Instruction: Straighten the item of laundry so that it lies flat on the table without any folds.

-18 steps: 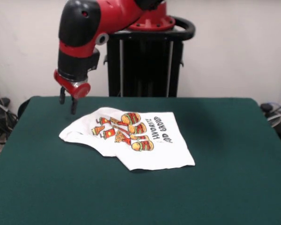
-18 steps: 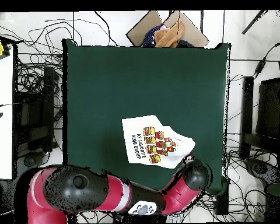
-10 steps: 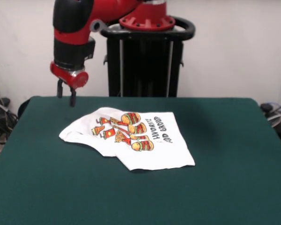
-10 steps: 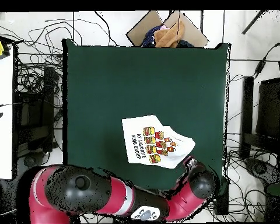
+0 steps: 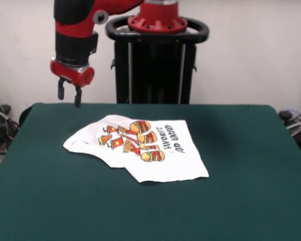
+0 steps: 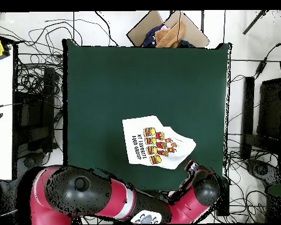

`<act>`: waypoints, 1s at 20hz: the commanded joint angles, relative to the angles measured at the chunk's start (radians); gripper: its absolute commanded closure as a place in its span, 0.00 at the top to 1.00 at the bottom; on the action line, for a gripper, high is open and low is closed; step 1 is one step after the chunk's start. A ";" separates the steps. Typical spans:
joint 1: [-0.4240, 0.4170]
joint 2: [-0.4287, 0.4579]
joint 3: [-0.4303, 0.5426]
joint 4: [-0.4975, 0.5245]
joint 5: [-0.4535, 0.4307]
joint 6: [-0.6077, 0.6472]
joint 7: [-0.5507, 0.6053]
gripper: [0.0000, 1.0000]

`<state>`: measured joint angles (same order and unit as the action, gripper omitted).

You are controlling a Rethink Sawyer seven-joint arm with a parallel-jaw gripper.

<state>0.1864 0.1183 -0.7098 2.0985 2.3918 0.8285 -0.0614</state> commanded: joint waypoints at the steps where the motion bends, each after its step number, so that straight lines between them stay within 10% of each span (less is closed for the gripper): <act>1: 0.003 0.055 0.147 -0.111 0.037 0.076 -0.079 1.00; 12: 0.094 0.226 0.200 -0.290 0.322 0.079 -0.048 1.00; 20: 0.077 0.212 0.216 -0.313 0.223 0.114 0.010 1.00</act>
<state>0.2677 0.3037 -0.6960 1.9675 2.6796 0.8287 -0.0614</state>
